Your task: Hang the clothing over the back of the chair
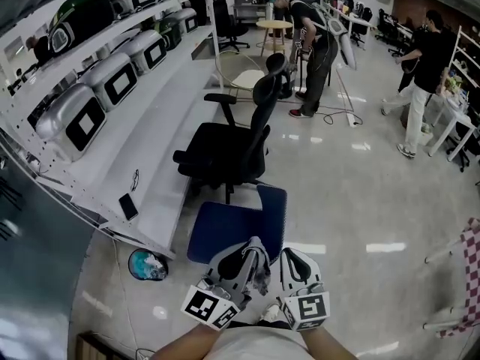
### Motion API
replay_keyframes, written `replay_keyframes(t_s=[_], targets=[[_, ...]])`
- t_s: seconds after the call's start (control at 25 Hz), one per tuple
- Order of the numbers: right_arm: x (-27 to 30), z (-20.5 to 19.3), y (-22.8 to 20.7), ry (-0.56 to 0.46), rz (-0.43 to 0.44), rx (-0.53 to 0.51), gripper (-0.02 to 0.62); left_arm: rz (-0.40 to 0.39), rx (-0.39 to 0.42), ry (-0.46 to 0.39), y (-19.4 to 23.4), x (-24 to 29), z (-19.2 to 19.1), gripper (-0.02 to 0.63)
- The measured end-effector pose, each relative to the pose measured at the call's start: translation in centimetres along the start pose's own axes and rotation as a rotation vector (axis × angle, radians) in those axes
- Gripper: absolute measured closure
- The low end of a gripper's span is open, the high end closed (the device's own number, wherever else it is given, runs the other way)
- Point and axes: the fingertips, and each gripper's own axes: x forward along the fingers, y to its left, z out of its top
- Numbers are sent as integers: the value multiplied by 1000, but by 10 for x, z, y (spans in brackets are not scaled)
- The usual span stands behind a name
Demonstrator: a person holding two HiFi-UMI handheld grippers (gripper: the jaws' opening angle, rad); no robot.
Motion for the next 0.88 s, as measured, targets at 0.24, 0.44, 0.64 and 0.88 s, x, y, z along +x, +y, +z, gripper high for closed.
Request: replay_keyframes(t_s=[0.24,0.44,0.64,0.88], targets=[[7,-4,-25,-9,41,25,578,47,2,-35,-10,21,7,577],[11,-8,-23,2,65,32,578,58,-4,-62,-9,20,19,577],[28,-3,-16,-5,57,27,578,47,-12,-121,12,18,50,577],[39,4,-9,-10,33,23,578,17,9,-136,31,25,68,577]])
